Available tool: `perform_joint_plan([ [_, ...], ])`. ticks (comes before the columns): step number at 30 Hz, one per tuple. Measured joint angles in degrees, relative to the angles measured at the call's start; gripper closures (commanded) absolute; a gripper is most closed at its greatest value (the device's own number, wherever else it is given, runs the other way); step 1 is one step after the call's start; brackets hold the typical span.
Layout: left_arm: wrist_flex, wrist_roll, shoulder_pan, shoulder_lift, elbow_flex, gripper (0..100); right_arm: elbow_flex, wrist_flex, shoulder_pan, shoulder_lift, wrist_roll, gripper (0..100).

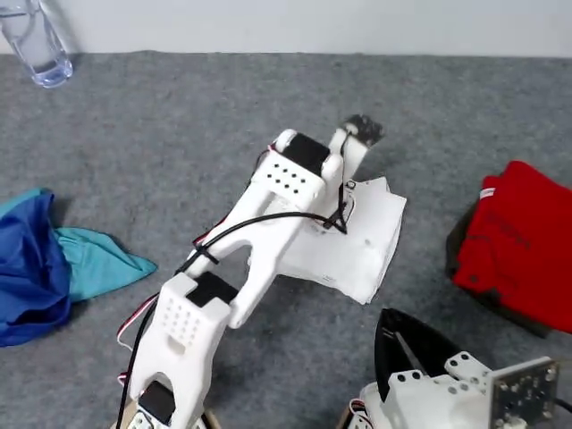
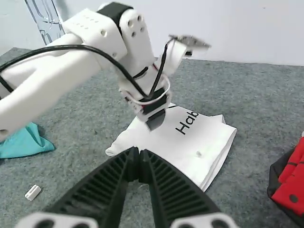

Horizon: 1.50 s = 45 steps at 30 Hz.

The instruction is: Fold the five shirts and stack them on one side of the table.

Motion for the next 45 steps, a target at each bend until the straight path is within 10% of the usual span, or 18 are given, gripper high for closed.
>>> perform_joint_plan([
  [20, -6.42, -0.09, -3.69, -15.65, 24.88, 99, 0.0, 0.0, 0.0, 1.14, 0.0, 98.6],
  [45, -4.75, -12.66, -37.1, -62.95, 47.3, 99, 0.26, -36.48, 13.89, 69.27, -0.53, 83.8],
])
